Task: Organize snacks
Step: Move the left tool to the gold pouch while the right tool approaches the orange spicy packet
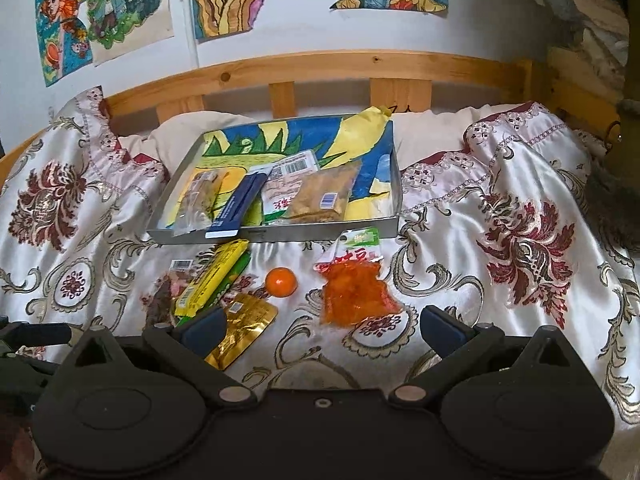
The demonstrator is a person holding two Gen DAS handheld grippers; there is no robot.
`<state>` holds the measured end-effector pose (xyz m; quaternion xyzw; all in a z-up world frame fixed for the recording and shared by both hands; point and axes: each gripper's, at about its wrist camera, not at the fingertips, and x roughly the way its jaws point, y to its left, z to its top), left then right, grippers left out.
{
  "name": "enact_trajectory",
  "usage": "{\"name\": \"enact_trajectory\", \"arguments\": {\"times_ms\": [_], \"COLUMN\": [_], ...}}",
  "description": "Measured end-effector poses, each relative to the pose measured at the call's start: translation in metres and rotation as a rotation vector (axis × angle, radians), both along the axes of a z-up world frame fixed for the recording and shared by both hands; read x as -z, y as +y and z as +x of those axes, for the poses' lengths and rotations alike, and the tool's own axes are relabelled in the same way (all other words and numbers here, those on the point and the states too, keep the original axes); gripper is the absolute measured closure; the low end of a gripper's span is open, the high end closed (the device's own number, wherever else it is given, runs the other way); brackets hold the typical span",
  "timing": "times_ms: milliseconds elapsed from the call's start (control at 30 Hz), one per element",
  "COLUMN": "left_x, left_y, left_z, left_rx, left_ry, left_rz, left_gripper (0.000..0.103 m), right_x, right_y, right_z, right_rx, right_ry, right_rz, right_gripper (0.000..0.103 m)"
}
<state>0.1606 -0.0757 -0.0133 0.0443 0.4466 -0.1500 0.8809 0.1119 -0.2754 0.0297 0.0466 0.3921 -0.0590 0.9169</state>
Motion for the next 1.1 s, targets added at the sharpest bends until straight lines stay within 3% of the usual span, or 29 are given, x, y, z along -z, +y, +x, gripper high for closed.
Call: {"name": "enact_trajectory", "arguments": {"times_ms": [267,500,833,1100], "left_x": [0.011,0.023,0.044,0.057], "left_y": [-0.007,-0.031,-0.065,-0.074], "left_z": [0.012,0.027,0.039,0.054], "left_rx": [0.050,0.140,0.338,0.331], "left_ry": [-0.018,-0.055,-0.040,-0.021], "left_rz": [-0.026,0.000,-0.062,-0.059], "left_gripper": [0.000,0.000,0.001,0.006], "right_x": [0.000,0.016,0.059,0.074], "right_y": [-0.009,-0.033,-0.071,-0.061], "right_z": [0.027,0.070,0.122,0.137], "right_rx": [-0.044,-0.096,-0.133,-0.201], "right_ry": [0.029,0.130,0.270,0.304], "right_rz": [-0.038,-0.091,0.015,0.018], "right_gripper": [0.001,0.001,0.001,0.014]}}
